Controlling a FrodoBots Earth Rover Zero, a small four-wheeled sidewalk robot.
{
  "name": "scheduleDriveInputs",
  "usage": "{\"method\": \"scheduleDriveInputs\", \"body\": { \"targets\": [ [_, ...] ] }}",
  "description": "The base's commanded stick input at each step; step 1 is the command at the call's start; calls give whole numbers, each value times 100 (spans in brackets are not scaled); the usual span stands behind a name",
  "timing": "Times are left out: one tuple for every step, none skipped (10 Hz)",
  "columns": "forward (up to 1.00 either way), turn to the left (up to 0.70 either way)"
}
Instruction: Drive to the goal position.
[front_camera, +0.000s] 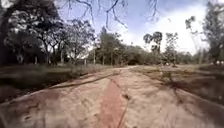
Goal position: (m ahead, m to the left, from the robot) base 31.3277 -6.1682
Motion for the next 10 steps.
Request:
{"method": "scheduleDriveInputs", "body": {
  "targets": [
    [85,0],
    [85,0],
    [85,0],
    [85,0],
    [85,0],
    [85,0],
    [85,0],
    [85,0],
    [85,0],
    [85,0]
  ]
}}
